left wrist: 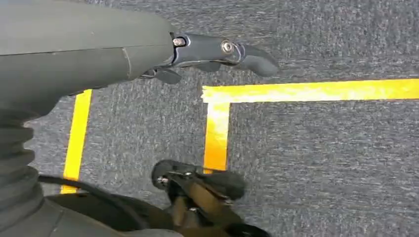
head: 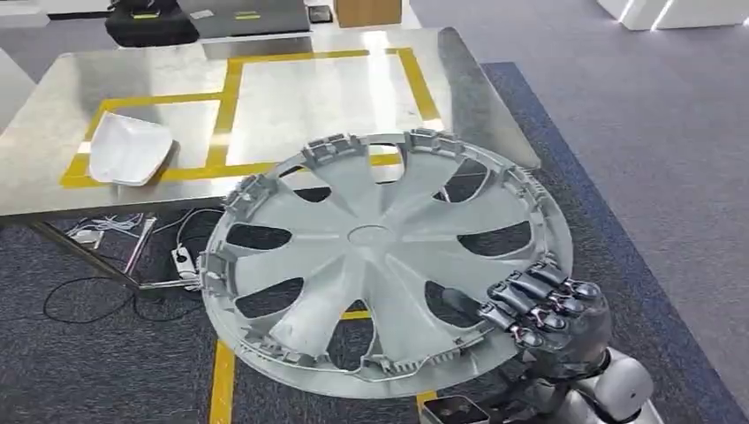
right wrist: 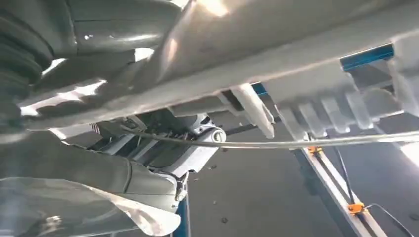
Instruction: Take the parts from the cabinet and place them on the table.
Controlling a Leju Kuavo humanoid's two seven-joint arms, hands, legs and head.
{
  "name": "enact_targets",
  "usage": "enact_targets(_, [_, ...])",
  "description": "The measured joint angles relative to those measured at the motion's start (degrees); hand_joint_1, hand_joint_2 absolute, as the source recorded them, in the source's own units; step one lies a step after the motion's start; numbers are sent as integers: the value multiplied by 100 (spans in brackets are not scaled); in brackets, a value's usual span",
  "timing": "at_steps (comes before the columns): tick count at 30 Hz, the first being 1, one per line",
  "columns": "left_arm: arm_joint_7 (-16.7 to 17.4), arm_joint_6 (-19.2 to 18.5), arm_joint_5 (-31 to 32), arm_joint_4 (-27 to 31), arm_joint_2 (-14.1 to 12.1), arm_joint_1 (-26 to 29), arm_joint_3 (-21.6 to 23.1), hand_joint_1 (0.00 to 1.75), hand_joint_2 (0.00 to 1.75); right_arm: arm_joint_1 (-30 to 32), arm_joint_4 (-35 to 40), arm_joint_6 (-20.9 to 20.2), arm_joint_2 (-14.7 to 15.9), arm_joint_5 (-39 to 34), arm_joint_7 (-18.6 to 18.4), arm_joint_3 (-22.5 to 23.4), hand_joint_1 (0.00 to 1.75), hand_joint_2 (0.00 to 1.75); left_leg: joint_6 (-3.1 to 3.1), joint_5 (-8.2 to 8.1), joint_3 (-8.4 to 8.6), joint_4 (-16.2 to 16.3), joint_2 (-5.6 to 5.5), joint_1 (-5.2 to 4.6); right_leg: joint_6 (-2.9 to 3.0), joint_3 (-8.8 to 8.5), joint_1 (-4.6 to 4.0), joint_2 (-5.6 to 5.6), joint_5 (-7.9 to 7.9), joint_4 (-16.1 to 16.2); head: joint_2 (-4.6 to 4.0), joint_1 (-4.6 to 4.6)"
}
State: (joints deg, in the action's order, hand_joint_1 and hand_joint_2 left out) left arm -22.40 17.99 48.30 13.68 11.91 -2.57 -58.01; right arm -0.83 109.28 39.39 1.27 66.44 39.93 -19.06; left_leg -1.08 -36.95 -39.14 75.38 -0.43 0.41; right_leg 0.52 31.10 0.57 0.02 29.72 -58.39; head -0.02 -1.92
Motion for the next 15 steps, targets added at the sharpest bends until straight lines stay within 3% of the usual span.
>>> enact_targets(1, [-4,2,-4,-2,-2,11,-2,0,175,1,-15,0,2,-2,0,-2,175,175,-8,200,7,-190,0,10,-6,-67,1,7,47,0,0,0])
enact_targets(3, [-7,6,-9,0,-7,14,-2,0,175,-7,-42,0,0,-2,0,-4,175,175,14,906,235,-1068,4,18,-38,-228,2,7,156,0,0,4])
enact_targets(4, [-7,9,-9,0,-7,25,-2,0,175,-19,-48,0,-4,-2,0,-9,175,175,40,1168,314,-1439,15,15,-73,-261,3,0,217,5,0,0])
enact_targets(5, [-4,11,-11,-2,-9,22,-2,0,175,-35,-59,0,-7,-2,0,-11,175,175,67,824,276,-1374,32,-30,-119,-312,-9,-2,250,1,0,7])
enact_targets(6, [-5,20,-13,-2,-9,13,0,0,175,-57,-72,0,-9,-11,0,-15,175,175,140,733,298,-1412,35,-53,-169,-279,-9,-1,280,16,0,-4])
enact_targets(7, [-4,24,-13,-2,-11,33,-2,0,175,-81,-79,0,-13,-11,0,-26,175,175,206,925,325,-1463,27,-58,-214,-300,-7,-3,296,23,0,7])
enact_targets(9, [0,37,-13,-2,-11,53,-7,0,175,-102,-90,2,-13,-17,0,-52,175,175,305,983,470,-1512,13,-29,-285,-397,-10,0,236,-102,0,11])
enact_targets(10, [0,37,-13,-2,-9,49,-7,0,175,-116,-101,2,-13,-26,-2,-55,175,175,332,985,537,-1573,24,-13,-299,-314,-1,-5,281,-233,0,29])
enact_targets(11, [0,35,-9,-2,-7,26,-7,0,175,-166,-107,2,-13,-52,0,-63,175,175,346,983,566,-1600,17,-9,-303,-122,0,-5,323,-565,-2,81])
enact_targets(13, [0,28,-9,-2,-4,11,-4,0,175,-229,-133,2,-13,-98,0,-101,175,175,386,942,570,-1601,15,-10,-348,474,2,-3,655,-1399,0,96])
enact_targets(14, [0,20,-9,-2,-7,11,-7,0,175,-231,-148,2,-13,-120,-2,-109,175,175,394,910,587,-1601,14,-12,-360,727,1,-5,868,-1679,0,101])
enact_targets(15, [-4,15,-9,-2,-7,17,-7,0,175,-239,-172,2,-13,-142,0,-120,175,175,394,878,617,-1601,9,-16,-365,873,1,-4,924,-1751,0,105])
